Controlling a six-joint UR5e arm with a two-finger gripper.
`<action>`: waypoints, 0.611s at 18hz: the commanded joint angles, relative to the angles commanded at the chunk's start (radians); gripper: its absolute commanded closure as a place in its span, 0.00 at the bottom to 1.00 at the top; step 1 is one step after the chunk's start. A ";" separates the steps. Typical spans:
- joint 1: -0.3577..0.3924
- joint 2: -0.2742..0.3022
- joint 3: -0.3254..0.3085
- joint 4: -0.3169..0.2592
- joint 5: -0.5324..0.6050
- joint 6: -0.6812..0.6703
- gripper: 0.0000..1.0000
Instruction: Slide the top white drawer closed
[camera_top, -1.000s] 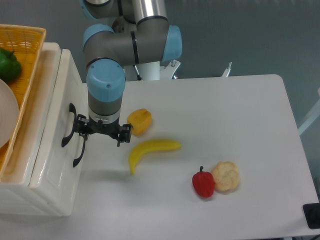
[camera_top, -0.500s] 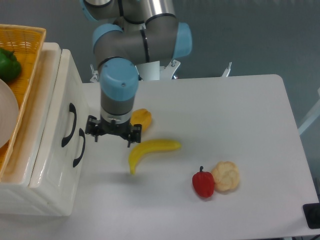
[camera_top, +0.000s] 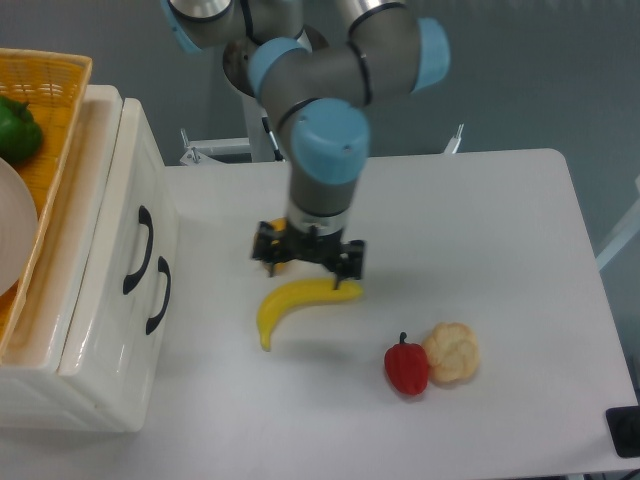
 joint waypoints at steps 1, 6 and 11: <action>0.023 0.000 0.000 0.000 0.000 0.015 0.00; 0.124 0.000 0.014 0.002 0.008 0.204 0.00; 0.186 0.000 0.035 0.011 0.068 0.374 0.00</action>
